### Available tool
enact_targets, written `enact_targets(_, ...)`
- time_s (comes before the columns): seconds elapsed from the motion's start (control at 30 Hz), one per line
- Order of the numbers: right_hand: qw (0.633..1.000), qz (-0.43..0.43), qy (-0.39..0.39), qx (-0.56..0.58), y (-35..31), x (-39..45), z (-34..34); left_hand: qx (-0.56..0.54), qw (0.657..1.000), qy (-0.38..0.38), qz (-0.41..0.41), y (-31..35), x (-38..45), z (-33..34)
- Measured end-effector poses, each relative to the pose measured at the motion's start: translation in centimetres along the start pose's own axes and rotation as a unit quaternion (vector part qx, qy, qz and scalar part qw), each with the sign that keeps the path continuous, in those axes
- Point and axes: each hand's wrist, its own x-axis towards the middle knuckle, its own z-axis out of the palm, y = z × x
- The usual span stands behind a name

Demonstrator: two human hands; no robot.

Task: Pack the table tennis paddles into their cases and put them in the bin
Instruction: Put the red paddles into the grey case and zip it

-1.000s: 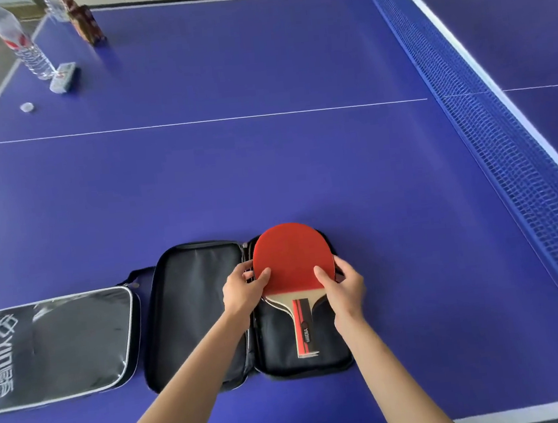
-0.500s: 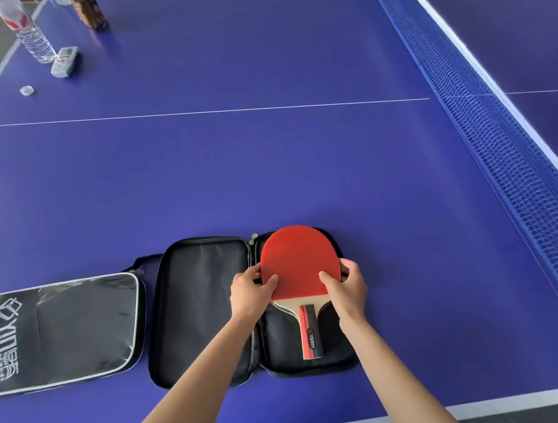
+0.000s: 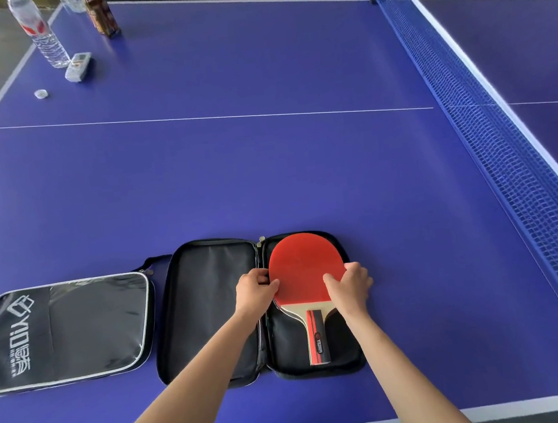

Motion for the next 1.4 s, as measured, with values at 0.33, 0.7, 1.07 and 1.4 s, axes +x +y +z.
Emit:
enact_targets(0.33, 0.923, -0.303, 0.038, -0.233, 1.8, -2.7, 4.5, 0.224, 0.961, 0.149, 0.070, -4.6, 0.3, -9.3)
enact_targets(0.7, 0.922, -0.271, 0.059, -0.269, 1.9, -2.7, 5.1, 0.070, 0.988, 0.127, -0.046, -5.0, 0.9, -13.0)
enact_targets(1.07, 0.904, -0.313, 0.005, -0.290, -0.8, -3.8, 8.5, 0.024, 0.985, 0.171, -0.009, -4.4, -0.3, -18.3)
enact_targets(1.4, 0.929, -0.306, -0.102, -0.180, -1.0, -4.5, 6.9, -0.127, 0.990, 0.021, 0.057, 0.0, -2.4, -15.9)
